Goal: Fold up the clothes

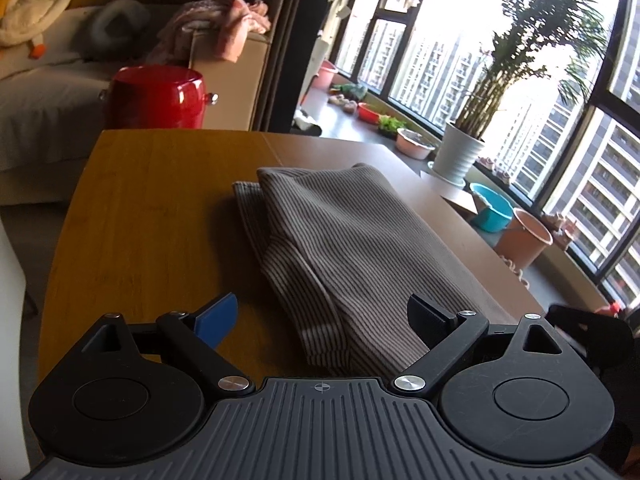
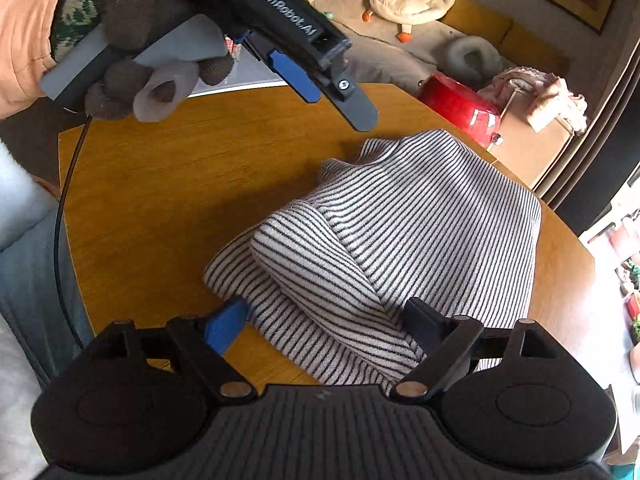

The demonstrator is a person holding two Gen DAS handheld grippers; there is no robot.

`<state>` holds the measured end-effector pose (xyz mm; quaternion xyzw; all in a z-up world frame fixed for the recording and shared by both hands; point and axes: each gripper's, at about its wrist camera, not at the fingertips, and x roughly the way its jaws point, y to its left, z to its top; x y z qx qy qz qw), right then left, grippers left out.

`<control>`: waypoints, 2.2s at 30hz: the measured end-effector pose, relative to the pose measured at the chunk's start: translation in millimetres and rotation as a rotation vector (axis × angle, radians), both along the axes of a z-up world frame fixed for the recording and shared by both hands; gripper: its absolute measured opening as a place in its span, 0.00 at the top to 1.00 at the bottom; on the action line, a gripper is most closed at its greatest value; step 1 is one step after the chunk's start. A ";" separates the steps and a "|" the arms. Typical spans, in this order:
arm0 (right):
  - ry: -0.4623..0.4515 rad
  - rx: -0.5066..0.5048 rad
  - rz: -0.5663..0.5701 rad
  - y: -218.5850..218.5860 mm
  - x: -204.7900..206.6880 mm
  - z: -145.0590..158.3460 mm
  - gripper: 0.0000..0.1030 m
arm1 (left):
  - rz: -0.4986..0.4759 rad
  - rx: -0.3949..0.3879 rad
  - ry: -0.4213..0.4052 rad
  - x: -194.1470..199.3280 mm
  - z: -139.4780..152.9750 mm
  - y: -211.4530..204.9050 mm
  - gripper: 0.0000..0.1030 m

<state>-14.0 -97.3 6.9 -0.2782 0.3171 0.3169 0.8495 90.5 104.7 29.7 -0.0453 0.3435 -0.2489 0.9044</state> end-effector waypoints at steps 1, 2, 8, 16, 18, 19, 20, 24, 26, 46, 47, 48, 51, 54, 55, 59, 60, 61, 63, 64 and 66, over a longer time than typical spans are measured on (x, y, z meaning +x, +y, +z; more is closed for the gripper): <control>0.012 0.009 -0.014 -0.9 3.0 1.0 0.18 | -0.013 0.010 -0.010 -2.0 0.4 0.1 0.07; 0.030 0.024 -0.037 -2.3 8.1 2.4 0.28 | -0.029 0.020 -0.023 -4.7 0.8 0.2 0.07; 0.377 0.404 -0.291 -53.3 70.0 24.4 0.50 | -0.262 0.117 -0.179 -41.4 4.1 -11.2 0.04; 0.495 0.542 -0.330 -72.7 83.6 17.6 0.51 | -0.552 0.446 -0.392 -70.9 -29.8 -83.3 0.03; 0.461 0.512 -0.310 -68.9 81.5 21.9 0.51 | -0.552 0.461 -0.418 -63.8 -36.6 -95.4 0.05; 0.408 0.480 -0.288 -65.1 77.0 27.9 0.50 | -0.549 0.444 -0.414 -57.9 -38.3 -97.3 0.11; 0.318 0.433 -0.259 -62.5 66.0 35.5 0.45 | -0.557 0.417 -0.393 -52.1 -38.1 -98.2 0.24; -0.112 0.137 -0.088 -47.9 10.5 46.0 0.18 | -0.547 0.193 -0.228 -23.3 -33.2 -80.9 0.42; -0.212 0.033 -0.036 -38.3 -2.2 31.4 0.19 | -0.510 0.079 -0.144 -7.4 -32.5 -68.5 0.43; -0.114 0.062 0.037 -24.4 -17.0 76.1 0.76 | -0.127 -0.235 0.059 69.9 -15.7 -2.8 0.46; -0.131 0.056 0.051 -25.8 -17.3 88.7 0.76 | -0.134 -0.197 0.085 74.0 -23.5 -13.2 0.47; -0.152 0.056 0.058 -26.6 -13.3 102.5 0.76 | -0.142 -0.156 0.112 77.1 -32.1 -23.4 0.47; -0.164 0.104 0.058 -26.1 18.7 137.0 0.76 | -0.171 -0.135 0.157 81.9 -47.1 -34.8 0.47; -0.093 0.161 0.051 -22.4 81.6 134.5 0.76 | -0.175 -0.147 0.181 88.8 -50.3 -28.4 0.49; -0.051 0.176 0.040 -21.3 104.6 125.1 0.75 | -0.172 -0.149 0.187 94.1 -51.3 -24.5 0.51; 0.129 0.258 0.014 -25.9 179.3 77.5 0.71 | -0.158 -0.161 0.220 113.4 -56.3 -13.4 0.71; 0.156 0.277 0.009 -27.7 191.0 68.6 0.69 | -0.154 -0.166 0.228 117.2 -57.7 -10.8 0.76; 0.177 0.284 -0.006 -29.4 201.9 59.4 0.67 | -0.152 -0.173 0.236 119.8 -58.2 -8.6 0.78; 0.206 0.288 -0.054 -33.6 219.7 41.0 0.53 | -0.147 -0.188 0.246 119.3 -58.1 -4.1 0.80; 0.222 0.312 -0.084 -38.5 225.3 35.5 0.46 | -0.142 -0.191 0.247 116.9 -56.8 -2.2 0.80; 0.258 0.385 -0.137 -52.8 233.7 31.1 0.40 | -0.111 -0.159 0.224 114.8 -51.0 2.5 0.61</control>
